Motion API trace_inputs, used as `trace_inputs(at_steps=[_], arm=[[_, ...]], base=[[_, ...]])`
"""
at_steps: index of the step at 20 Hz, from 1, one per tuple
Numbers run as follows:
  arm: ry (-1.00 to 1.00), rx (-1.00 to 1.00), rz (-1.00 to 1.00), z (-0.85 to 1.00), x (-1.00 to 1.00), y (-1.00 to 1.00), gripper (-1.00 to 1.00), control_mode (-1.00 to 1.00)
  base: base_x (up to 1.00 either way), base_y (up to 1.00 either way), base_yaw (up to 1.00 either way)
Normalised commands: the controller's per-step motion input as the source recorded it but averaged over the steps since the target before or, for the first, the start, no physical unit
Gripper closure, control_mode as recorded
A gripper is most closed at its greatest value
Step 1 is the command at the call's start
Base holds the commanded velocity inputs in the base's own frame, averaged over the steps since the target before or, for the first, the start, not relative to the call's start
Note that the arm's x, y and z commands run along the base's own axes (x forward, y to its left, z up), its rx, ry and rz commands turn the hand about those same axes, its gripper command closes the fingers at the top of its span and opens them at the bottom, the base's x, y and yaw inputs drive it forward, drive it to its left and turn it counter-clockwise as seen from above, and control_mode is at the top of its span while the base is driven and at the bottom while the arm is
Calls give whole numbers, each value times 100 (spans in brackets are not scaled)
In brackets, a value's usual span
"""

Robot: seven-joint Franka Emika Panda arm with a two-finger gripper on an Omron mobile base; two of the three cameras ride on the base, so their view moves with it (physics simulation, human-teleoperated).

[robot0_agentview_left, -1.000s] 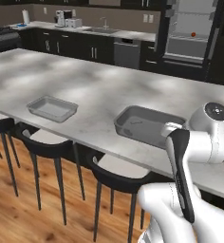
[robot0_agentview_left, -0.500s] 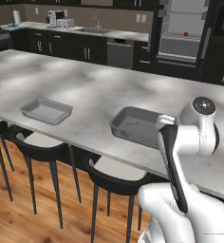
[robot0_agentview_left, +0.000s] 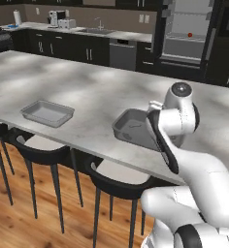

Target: Place the cold items (mushroom and tomato) from the fridge in one tupperware on the dining counter. Place the warm items (kebab skewer and hot dog) in the stove area in another tupperware.

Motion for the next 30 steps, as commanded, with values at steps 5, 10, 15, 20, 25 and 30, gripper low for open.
trace_inputs(at_steps=[5,10,15,20,25,30], arm=[[9,10,0,-27,67,-59,100,-100],[11,1,2,-82,47,-22,100,-100],[7,3,2,-52,52,-19,100,-100],[12,9,0,-33,74,-59,100,-100],[16,1,0,-56,72,-22,100,-100],[14,0,0,-43,58,0,100,-100]], base=[[0,0,0],[0,0,0],[0,0,0],[0,0,0],[0,0,0],[0,0,0]])
